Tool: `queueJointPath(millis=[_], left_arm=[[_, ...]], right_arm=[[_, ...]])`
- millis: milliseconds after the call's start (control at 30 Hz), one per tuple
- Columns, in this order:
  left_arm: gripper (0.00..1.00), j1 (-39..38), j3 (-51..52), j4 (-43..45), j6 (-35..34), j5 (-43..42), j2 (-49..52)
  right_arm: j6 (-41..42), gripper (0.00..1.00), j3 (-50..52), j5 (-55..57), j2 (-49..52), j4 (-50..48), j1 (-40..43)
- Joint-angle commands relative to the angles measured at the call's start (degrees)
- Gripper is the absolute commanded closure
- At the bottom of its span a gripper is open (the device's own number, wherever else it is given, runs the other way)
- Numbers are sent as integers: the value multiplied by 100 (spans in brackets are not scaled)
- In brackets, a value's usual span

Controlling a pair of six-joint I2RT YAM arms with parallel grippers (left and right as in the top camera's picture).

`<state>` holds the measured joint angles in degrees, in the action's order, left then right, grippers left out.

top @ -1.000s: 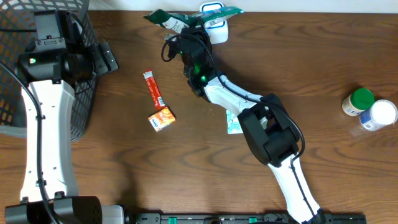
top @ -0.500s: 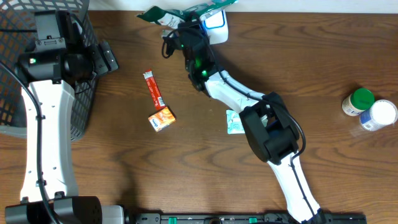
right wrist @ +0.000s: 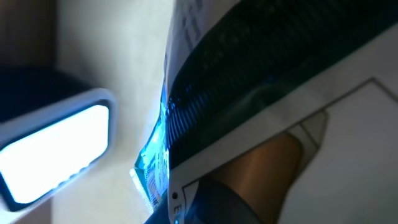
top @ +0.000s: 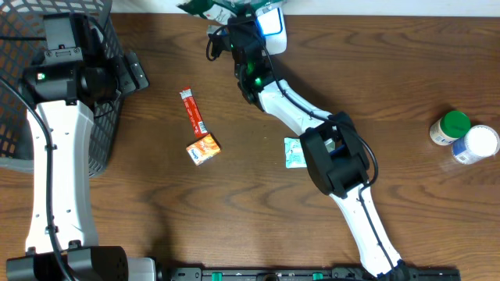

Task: Scan the item barcode
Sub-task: 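Carry the glove package back and lower it right of the wipes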

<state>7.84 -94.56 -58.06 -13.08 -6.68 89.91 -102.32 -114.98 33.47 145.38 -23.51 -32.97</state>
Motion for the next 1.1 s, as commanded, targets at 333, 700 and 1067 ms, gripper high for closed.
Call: queueJointPath(millis=[333,700,1067], left_arm=[[4,83,-103,-15,11,140,22],[4,83,-103,-15,11,140,22],[4,83,-103,-15,13,140,22]], right_arm=[[1740,99,-151,339,151,654,-37],[4439,99,-164,356,-916,835,39],[6891,99,-164,-1545,-3073,6177,605]])
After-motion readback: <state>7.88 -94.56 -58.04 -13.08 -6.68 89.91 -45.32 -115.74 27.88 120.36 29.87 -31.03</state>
